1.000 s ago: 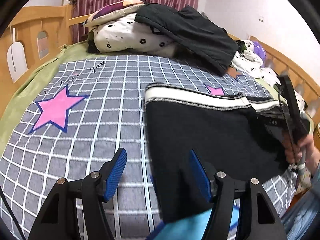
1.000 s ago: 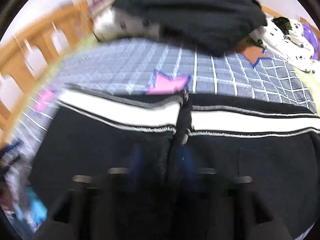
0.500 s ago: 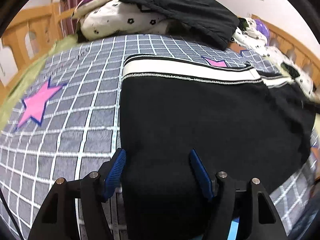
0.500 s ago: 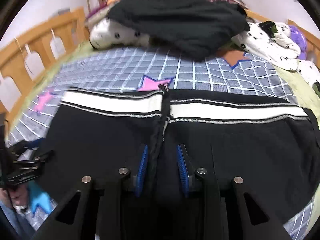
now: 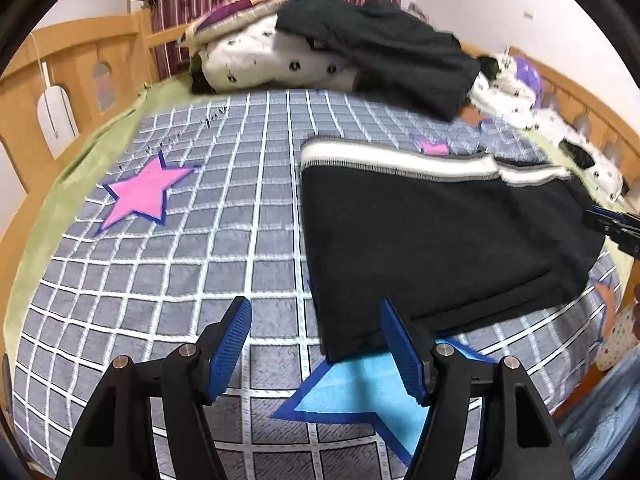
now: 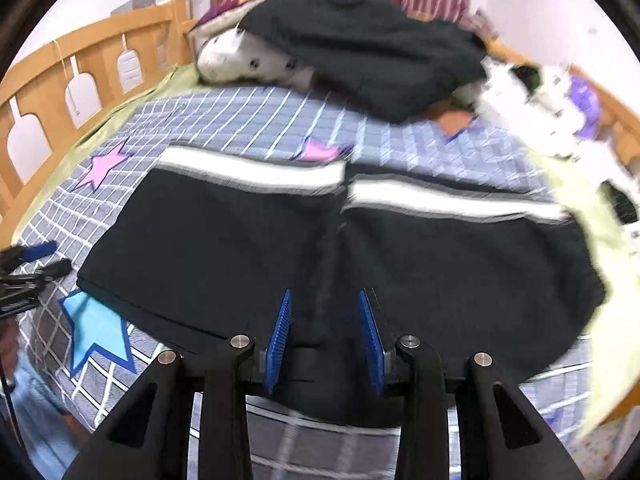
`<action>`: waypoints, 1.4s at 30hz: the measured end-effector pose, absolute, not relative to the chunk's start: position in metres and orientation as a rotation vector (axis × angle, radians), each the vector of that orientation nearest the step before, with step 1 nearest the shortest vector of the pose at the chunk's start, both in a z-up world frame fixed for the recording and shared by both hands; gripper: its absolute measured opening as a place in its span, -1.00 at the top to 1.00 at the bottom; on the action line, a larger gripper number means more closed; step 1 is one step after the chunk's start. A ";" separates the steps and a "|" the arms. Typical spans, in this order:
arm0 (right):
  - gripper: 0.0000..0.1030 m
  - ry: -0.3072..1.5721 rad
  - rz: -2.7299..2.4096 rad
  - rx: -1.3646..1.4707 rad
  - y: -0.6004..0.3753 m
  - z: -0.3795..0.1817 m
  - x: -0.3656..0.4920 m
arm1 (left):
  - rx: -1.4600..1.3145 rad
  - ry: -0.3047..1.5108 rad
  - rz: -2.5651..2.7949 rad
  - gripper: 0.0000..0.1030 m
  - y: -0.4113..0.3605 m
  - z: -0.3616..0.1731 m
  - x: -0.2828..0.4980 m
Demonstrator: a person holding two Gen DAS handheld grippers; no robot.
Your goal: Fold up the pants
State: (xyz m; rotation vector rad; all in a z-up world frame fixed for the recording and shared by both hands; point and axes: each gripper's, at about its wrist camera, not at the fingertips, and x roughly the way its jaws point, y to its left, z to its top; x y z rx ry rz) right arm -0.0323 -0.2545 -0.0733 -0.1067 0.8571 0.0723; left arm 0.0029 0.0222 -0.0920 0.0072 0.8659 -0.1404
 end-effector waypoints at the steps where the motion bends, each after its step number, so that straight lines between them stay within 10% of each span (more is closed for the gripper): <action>1: 0.33 0.842 0.053 -0.098 -0.262 -0.062 -0.037 | -0.017 0.880 -0.152 -0.26 0.025 -0.089 0.005; 11: -0.21 0.758 -0.144 0.058 -0.390 0.025 -0.068 | -0.235 0.901 -0.188 -0.30 0.035 -0.071 0.049; 23: -0.23 0.863 -0.197 0.230 -0.479 -0.119 -0.038 | -0.273 0.955 -0.286 -0.27 0.027 -0.128 0.097; 35: 0.01 0.779 -0.225 0.463 -0.534 -0.167 0.010 | -0.360 1.023 -0.333 0.19 0.019 -0.166 0.171; 39: 0.73 0.774 -0.295 0.386 -0.527 -0.153 0.021 | -0.328 1.016 -0.329 0.76 0.012 -0.152 0.174; 42: 0.79 0.673 -0.298 0.321 -0.507 -0.115 0.015 | -0.352 0.961 -0.350 0.80 0.012 -0.125 0.168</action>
